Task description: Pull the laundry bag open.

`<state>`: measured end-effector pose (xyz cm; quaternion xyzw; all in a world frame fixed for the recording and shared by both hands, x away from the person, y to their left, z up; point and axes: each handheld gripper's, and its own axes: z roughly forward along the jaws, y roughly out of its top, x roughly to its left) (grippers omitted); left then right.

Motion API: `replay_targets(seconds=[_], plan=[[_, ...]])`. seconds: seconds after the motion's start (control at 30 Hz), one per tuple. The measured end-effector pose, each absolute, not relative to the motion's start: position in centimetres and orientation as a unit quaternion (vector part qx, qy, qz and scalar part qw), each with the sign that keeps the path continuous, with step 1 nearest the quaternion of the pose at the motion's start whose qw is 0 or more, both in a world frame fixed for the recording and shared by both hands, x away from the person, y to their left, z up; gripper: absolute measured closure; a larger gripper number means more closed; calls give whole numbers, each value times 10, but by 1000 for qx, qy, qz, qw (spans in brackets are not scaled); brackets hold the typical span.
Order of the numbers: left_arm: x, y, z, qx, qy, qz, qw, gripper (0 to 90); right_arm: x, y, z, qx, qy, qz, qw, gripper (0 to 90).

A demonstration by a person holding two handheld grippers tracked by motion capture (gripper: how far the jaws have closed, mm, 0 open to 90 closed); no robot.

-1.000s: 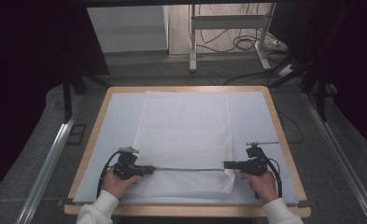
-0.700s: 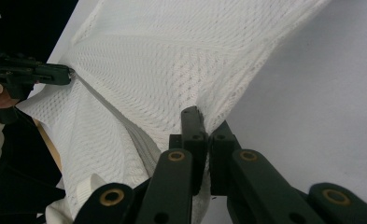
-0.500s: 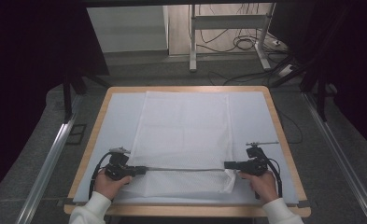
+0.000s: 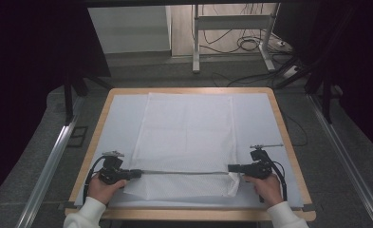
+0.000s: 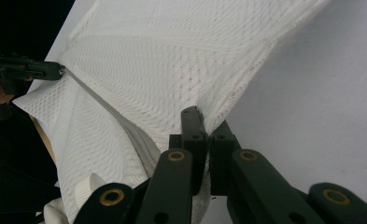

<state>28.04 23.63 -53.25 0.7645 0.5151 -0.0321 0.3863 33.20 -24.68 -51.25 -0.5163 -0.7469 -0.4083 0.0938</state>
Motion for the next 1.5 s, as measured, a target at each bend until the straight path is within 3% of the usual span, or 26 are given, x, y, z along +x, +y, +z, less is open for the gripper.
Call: replay_targets(seconds=[0.87,1.5], plan=[[272,280,-536,741,550,-12,385,870,333,-252,-515,-519,-746,-405,94,877],[269,274,-535,756,533,-7,380,846,335,-253,-516,-513,-751,-407,87,867]])
